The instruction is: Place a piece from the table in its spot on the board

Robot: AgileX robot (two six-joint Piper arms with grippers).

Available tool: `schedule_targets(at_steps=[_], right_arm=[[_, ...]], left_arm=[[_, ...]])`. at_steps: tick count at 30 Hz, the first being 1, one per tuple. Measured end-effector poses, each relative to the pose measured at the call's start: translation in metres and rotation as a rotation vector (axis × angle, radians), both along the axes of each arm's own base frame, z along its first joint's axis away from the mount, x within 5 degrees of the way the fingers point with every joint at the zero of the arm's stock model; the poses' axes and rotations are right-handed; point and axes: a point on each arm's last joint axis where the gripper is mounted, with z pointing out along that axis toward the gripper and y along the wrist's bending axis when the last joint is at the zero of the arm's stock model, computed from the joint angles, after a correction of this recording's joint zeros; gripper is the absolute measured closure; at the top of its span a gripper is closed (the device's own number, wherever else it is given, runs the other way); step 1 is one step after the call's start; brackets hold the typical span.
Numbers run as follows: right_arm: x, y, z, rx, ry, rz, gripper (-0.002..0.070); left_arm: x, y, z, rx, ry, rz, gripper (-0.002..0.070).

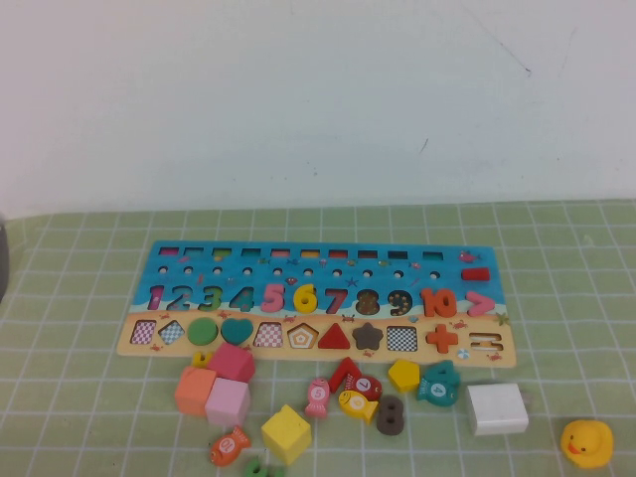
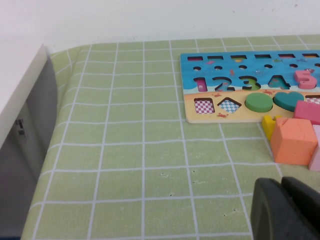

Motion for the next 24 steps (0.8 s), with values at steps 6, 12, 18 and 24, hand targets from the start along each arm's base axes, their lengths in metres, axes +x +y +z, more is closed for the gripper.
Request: schedule_targets(at_steps=[6, 12, 18, 24], right_arm=[[0.0000, 0.0000, 0.0000, 0.000, 0.000, 0.000, 0.0678], [0.0000, 0.0000, 0.0000, 0.000, 0.000, 0.000, 0.0678], [0.0000, 0.0000, 0.0000, 0.000, 0.000, 0.000, 0.0678], [0.0000, 0.0000, 0.0000, 0.000, 0.000, 0.000, 0.0678]], left_arm=[[-0.0001, 0.0000, -0.0002, 0.000, 0.002, 0.000, 0.0676], [0.0000, 0.0003, -0.0002, 0.000, 0.002, 0.005, 0.0676], [0.0001, 0.0035, -0.0002, 0.000, 0.002, 0.066, 0.0676], [0.0000, 0.0067, -0.0002, 0.000, 0.002, 0.126, 0.0676]])
